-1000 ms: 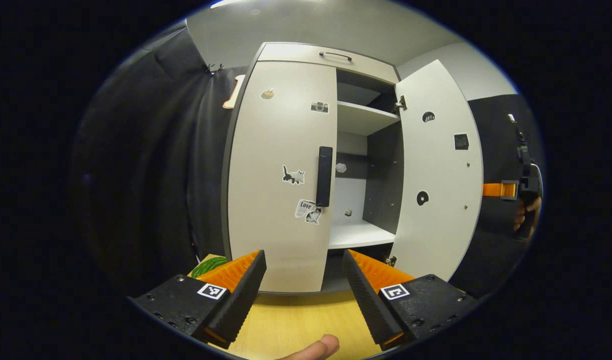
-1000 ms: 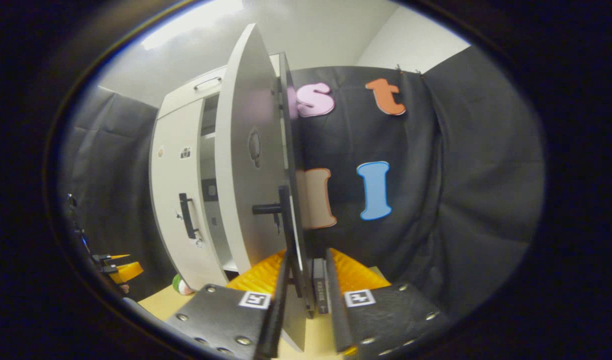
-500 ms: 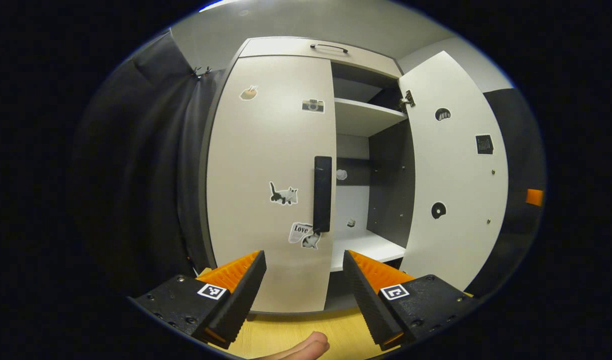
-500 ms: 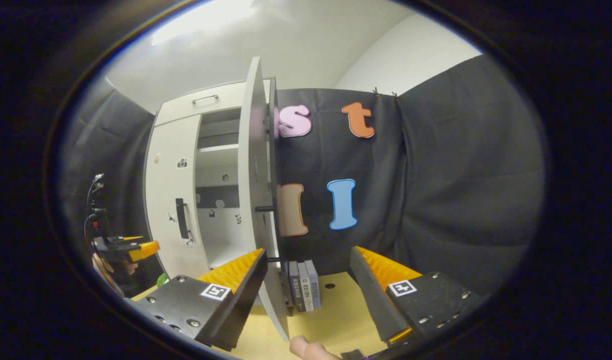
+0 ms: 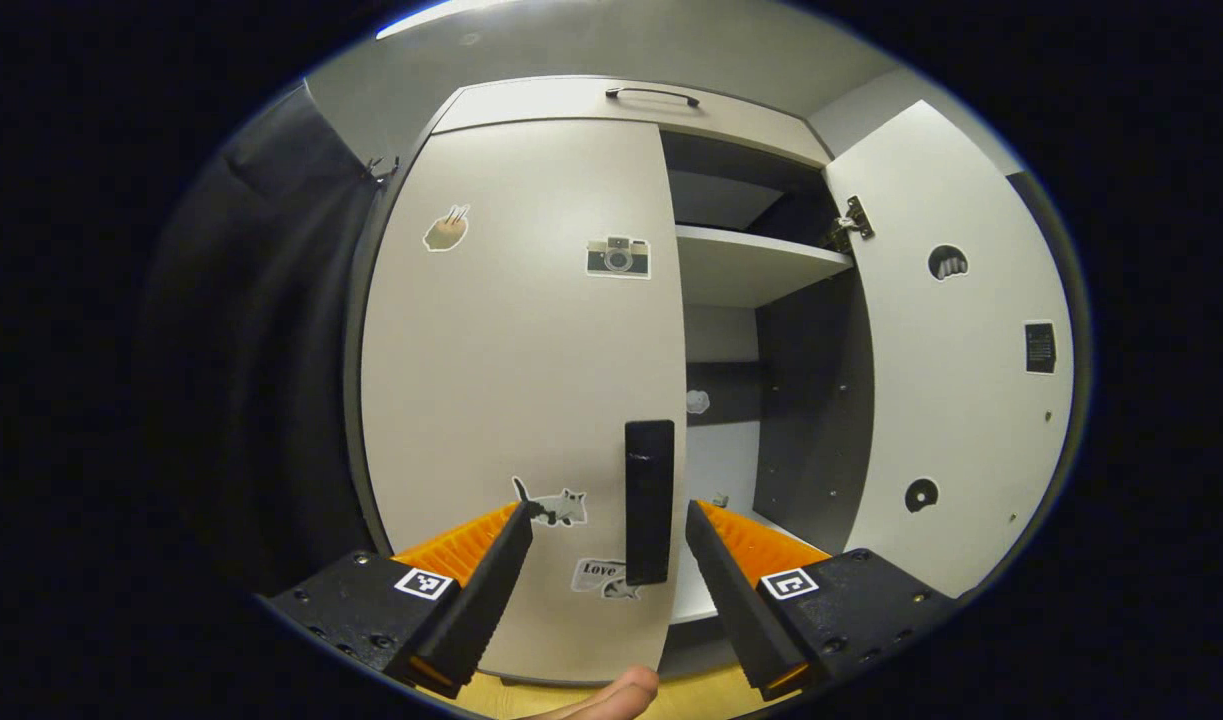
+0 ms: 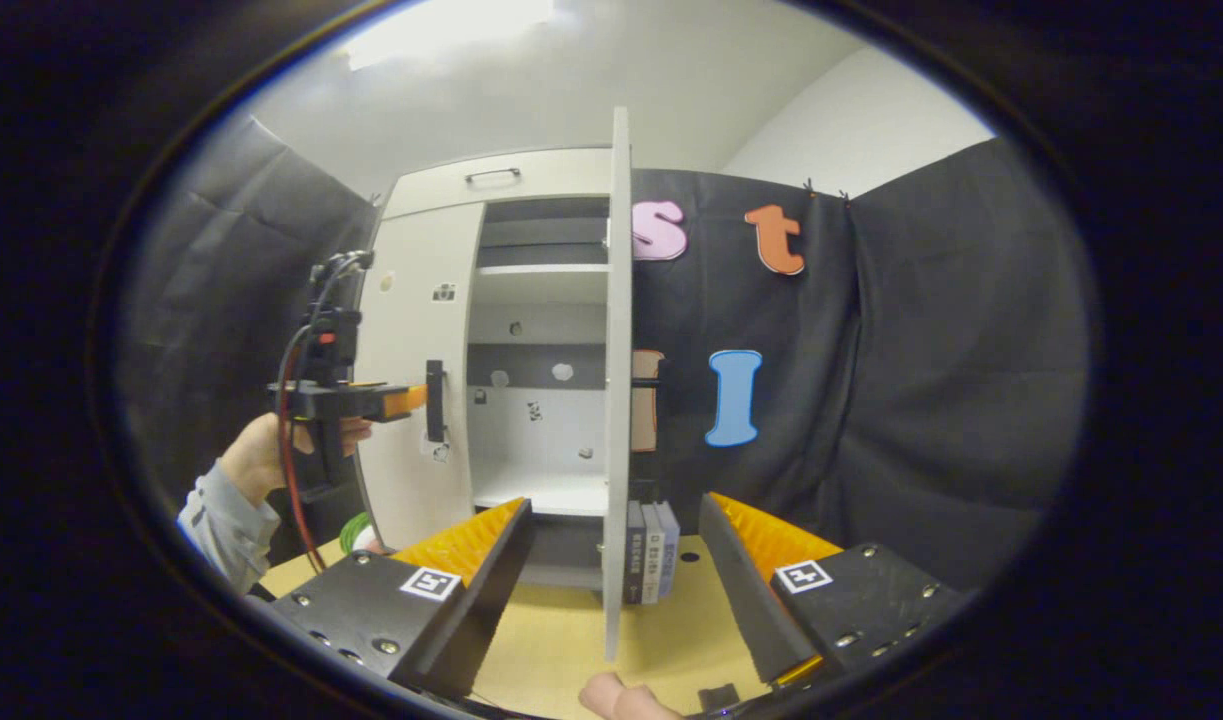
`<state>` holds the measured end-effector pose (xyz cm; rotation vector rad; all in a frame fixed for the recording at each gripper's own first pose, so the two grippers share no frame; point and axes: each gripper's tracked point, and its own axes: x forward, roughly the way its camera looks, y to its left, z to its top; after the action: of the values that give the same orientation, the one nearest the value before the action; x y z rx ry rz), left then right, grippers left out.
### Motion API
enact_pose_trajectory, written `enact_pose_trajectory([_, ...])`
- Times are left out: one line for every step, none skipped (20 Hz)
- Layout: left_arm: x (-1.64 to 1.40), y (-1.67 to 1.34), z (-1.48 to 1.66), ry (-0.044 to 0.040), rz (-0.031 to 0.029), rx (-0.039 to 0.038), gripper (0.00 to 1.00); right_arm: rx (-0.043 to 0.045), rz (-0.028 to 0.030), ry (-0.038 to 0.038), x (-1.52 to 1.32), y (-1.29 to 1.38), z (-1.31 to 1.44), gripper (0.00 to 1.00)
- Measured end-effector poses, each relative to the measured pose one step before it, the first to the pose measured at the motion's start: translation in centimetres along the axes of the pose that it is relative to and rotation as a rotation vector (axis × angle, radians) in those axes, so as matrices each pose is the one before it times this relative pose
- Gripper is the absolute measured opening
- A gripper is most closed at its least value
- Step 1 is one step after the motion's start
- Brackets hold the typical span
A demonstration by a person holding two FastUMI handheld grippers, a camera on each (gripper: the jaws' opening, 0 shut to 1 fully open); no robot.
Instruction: Open the right door of the double-door shoe cabinet with the right hand, and open the left door with the left hand.
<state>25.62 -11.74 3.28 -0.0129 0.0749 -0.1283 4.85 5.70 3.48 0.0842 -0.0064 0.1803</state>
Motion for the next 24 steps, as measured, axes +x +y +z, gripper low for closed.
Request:
enact_pose_trajectory([1.057, -0.145, -0.208, 0.00334, -0.00015, 0.00374, 0.96, -0.00895, 0.00992, 0.00023, -0.387, 0.673, -0.052, 0.94])
enact_pose_trajectory([1.094, -0.175, -0.305, 0.01580, -0.00057, 0.00201, 0.96, -0.01371, 0.00895, -0.00156, -0.241, 0.512, -0.086, 0.94])
enact_pose_trajectory([0.897, -0.092, -0.522, 0.01862, 0.00869, -0.00899, 0.96, -0.01297, 0.00757, -0.00310, -0.319, 0.457, -0.035, 0.94])
enact_pose_trajectory([0.733, -0.130, -0.655, 0.02568, 0.00568, -0.01869, 0.96, -0.00709, 0.00876, -0.00326, -0.190, 0.535, -0.085, 0.94])
enact_pose_trajectory([0.728, -0.103, -0.319, 0.01032, 0.00135, -0.01099, 0.96, -0.00013, 0.00852, -0.00216, -0.375, 0.629, -0.146, 0.94])
enact_pose_trajectory([0.539, 0.179, -0.431, 0.01619, 0.01327, 0.00239, 0.96, 0.00517, 0.00942, -0.00074, -0.187, 0.605, -0.196, 0.94])
enact_pose_trajectory([0.215, 0.113, 0.043, -0.00703, 0.02683, 0.00921, 0.96, 0.00755, 0.00027, 0.00015, -0.275, 0.355, -0.133, 0.94])
enact_pose_trajectory([0.517, 0.150, 0.438, -0.02822, 0.01936, -0.00656, 0.92, 0.00635, -0.00543, 0.00226, -0.422, 0.200, -0.074, 1.00])
enact_pose_trajectory([-0.253, -0.026, 0.038, 0.00667, 0.00805, 0.00963, 0.87, 0.00742, -0.01131, 0.00315, -0.371, 0.232, -0.191, 1.00])
enact_pose_trajectory([-0.044, -0.229, -0.107, 0.00788, -0.00331, 0.00004, 0.76, 0.00686, -0.01162, 0.00480, -0.364, 0.145, -0.251, 0.98])
enact_pose_trajectory([-0.006, -0.530, 0.015, 0.00307, -0.01526, 0.00288, 0.77, 0.00686, -0.00755, 0.00368, -0.226, 0.258, -0.117, 0.98])
enact_pose_trajectory([0.118, -0.564, -0.118, 0.00145, -0.01304, 0.00103, 0.62, 0.00704, -0.00408, -0.00003, -0.408, 0.273, -0.039, 0.98])
enact_pose_trajectory([-0.244, -0.407, 0.024, 0.00137, 0.00007, 0.00208, 0.54, 0.00401, -0.00187, -0.00013, -0.236, 0.394, -0.035, 0.98])
enact_pose_trajectory([0.291, 0.008, -0.157, -0.00121, 0.00648, 0.00039, 0.32, -0.00086, -0.00300, 0.00257, -0.180, 0.239, -0.009, 0.98])
enact_pose_trajectory([-0.019, 0.250, 0.029, 0.00438, 0.00420, 0.00324, 0.32, -0.00082, -0.00495, 0.00459, -0.188, 0.212, -0.095, 0.98])
enact_pose_trajectory([-0.046, -0.026, -0.038, 0.00785, -0.00119, 0.00269, 0.29, -0.00172, -0.00669, 0.00900, 0.011, 0.076, -0.216, 0.98])
enact_pose_trajectory([-0.274, -0.054, -0.183, 0.00863, -0.00805, -0.00036, 0.27, 0.00038, -0.00331, 0.01150, 0.029, 0.230, -0.208, 0.98])
enact_pose_trajectory([-0.307, -0.100, 0.035, 0.00705, -0.01096, -0.00006, 0.25, 0.00200, 0.00066, 0.00778, -0.014, 0.232, -0.094, 0.98])
enact_pose_trajectory([-0.252, 0.101, -0.124, 0.00686, -0.00911, 0.00314, 0.25, 0.00121, -0.00177, 0.00490, 0.033, 0.134, -0.025, 0.94])
enact_pose_trajectory([-0.442, 0.066, -0.012, 0.00360, -0.00480, 0.00368, 0.25, -0.00333, -0.00543, 0.00147, 0.160, 0.130, 0.030, 0.98])
enact_pose_trajectory([-0.611, 0.015, 0.035, -0.00862, -0.00375, 0.00226, 0.25, -0.00475, -0.00758, -0.00144, 0.052, 0.019, 0.050, 0.98])
enact_pose_trajectory([-0.777, -0.012, -0.108, 0.00120, -0.00513, 0.00645, 0.25, -0.00425, -0.01109, -0.00043, 0.063, 0.012, -0.118, 0.98])
enact_pose_trajectory([-0.504, 0.139, 0.084, -0.00922, -0.00770, -0.00017, 0.25, -0.00054, -0.00370, 0.00088, 0.028, 0.189, -0.048, 0.98])
enact_pose_trajectory([-0.261, 0.083, 0.047, -0.00373, -0.00925, -0.00335, 0.24, 0.00304, -0.00018, 0.00360, 0.005, 0.386, -0.055, 0.98])
